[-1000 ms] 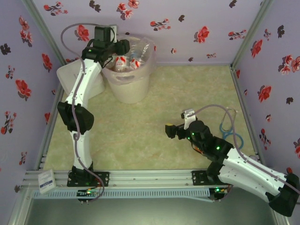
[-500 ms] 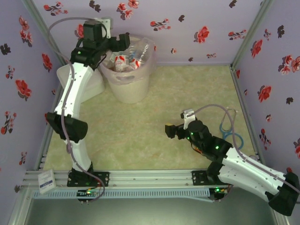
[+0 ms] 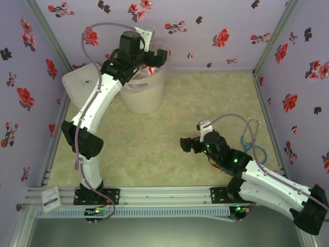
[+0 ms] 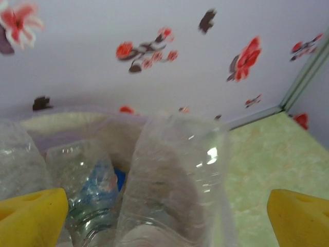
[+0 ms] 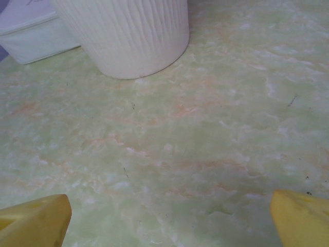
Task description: Put the plastic bottles in the bin
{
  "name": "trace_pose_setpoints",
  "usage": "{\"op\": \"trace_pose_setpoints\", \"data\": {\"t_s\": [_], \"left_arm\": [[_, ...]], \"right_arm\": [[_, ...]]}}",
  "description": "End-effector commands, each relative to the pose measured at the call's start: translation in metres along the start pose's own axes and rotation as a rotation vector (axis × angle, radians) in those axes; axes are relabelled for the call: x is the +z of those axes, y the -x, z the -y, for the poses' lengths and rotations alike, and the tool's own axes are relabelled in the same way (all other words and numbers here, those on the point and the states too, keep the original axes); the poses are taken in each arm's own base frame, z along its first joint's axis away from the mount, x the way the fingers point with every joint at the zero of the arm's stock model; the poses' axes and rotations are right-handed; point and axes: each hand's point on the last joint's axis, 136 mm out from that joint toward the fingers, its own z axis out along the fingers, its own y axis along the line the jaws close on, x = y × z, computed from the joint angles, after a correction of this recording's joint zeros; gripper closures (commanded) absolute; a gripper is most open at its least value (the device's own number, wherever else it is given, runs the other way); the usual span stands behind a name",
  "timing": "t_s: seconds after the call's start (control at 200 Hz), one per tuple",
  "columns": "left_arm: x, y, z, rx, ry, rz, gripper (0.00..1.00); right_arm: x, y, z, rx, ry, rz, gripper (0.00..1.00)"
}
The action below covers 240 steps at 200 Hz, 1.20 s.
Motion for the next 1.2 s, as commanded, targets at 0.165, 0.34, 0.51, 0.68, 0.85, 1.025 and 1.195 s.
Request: {"op": "trace_pose_setpoints", "data": {"t_s": [0.165,0.34,0.51,0.68,0.85,1.025,1.195], "left_arm": [[0.005,-0.003,-0.025,-0.041,0.068,-0.016,0.0],[-0.04,0.039,-0.019,-0.031,0.035,0.098,0.0],[-0.102,0.052,-0.025,0.014,0.07,0.17,0.0],[-0.16,0.0,-0.073,-0.017,0.237,0.167,0.0],[-0.218,-0.084,-0.124,-0.113,0.428,0.158,0.0],[-0.241,-0.167,-0.162,-0.135,0.631,0.105,0.0],[-0.213,-0.222,-0.178,-0.101,0.689,0.093,0.0]], "right_arm": [[-0.008,0.02,-0.003,0.02,0.007,0.046,0.01],[-0.016,0.038,0.013,-0.027,-0.098,0.079,0.0],[-0.031,0.057,0.051,-0.034,-0.276,0.101,0.0],[-0.042,0.062,0.105,0.019,-0.486,0.088,0.0],[-0.048,0.06,0.156,0.097,-0.643,0.09,0.0],[-0.043,0.041,0.208,0.148,-0.792,0.072,0.0],[-0.033,0.025,0.234,0.131,-0.861,0.063,0.0]]}}
